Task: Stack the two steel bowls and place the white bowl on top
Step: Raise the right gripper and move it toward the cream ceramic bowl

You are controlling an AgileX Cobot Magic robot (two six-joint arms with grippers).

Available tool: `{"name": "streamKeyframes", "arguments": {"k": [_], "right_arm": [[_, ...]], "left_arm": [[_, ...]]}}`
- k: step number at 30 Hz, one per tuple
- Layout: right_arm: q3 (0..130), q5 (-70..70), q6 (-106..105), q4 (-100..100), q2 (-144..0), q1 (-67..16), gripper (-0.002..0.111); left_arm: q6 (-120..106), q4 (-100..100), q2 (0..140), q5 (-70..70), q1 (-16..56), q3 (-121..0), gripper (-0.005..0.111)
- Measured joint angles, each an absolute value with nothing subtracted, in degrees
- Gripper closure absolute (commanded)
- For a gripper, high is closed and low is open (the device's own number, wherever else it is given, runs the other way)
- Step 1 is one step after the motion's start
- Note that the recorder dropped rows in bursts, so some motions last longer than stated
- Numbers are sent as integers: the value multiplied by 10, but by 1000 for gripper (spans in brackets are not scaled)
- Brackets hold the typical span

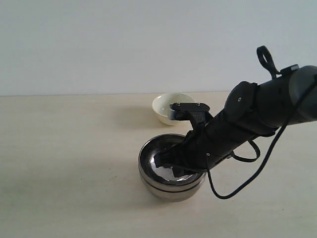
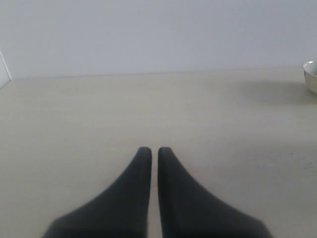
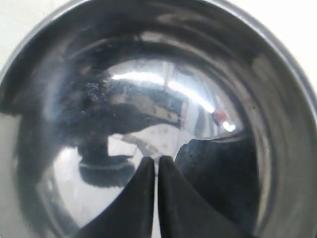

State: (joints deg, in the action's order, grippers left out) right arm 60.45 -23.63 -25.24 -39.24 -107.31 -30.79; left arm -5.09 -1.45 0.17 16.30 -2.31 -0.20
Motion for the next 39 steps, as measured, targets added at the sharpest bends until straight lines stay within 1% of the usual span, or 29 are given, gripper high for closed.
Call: {"name": "streamKeyframes", "arguments": {"k": [6, 11, 12, 13, 14, 15, 17, 18, 19, 20, 22, 23, 24, 26, 29, 34, 39], "right_arm": [[605, -224, -252, -392, -1055, -308, 108], [605, -141, -252, -392, -969, -308, 108], [605, -126, -252, -392, -959, -308, 104], [605, -88, -252, -392, -937, -308, 100], [606, -70, -252, -392, -930, -308, 81], [606, -42, -244, -392, -926, -303, 71], [606, -26, -226, -392, -928, -289, 43], [606, -19, -214, -392, -932, -278, 33], [606, -11, -200, -392, -937, -266, 26], [606, 0, -169, -392, -951, -243, 27], [610, 0, -145, -392, -971, -220, 33], [616, 0, -139, -392, -983, -212, 40], [632, -11, -131, -393, -1003, -201, 45], [662, -33, -128, -394, -1034, -194, 50], [725, -73, -128, -394, -1089, -193, 50], [868, -149, -127, -394, -1215, -193, 50], [924, -158, -125, -394, -1273, -193, 50]], "left_arm": [[-51, -15, 2, 163, -23, -2, 103], [-51, -15, 2, 163, -23, -2, 103], [-51, -15, 2, 163, -23, -2, 103], [-51, -15, 2, 163, -23, -2, 103], [-51, -15, 2, 163, -23, -2, 103], [-51, -15, 2, 163, -23, -2, 103], [-51, -15, 2, 163, -23, -2, 103], [-51, -15, 2, 163, -23, -2, 103], [-51, -15, 2, 163, -23, -2, 103], [-51, -15, 2, 163, -23, -2, 103], [-51, -15, 2, 163, -23, -2, 103], [-51, -15, 2, 163, -23, -2, 103], [-51, -15, 2, 163, -23, -2, 103], [-51, -15, 2, 163, -23, -2, 103], [-51, -15, 2, 163, -23, -2, 103], [-51, -15, 2, 163, -23, -2, 103], [-51, -15, 2, 163, -23, -2, 103]]}}
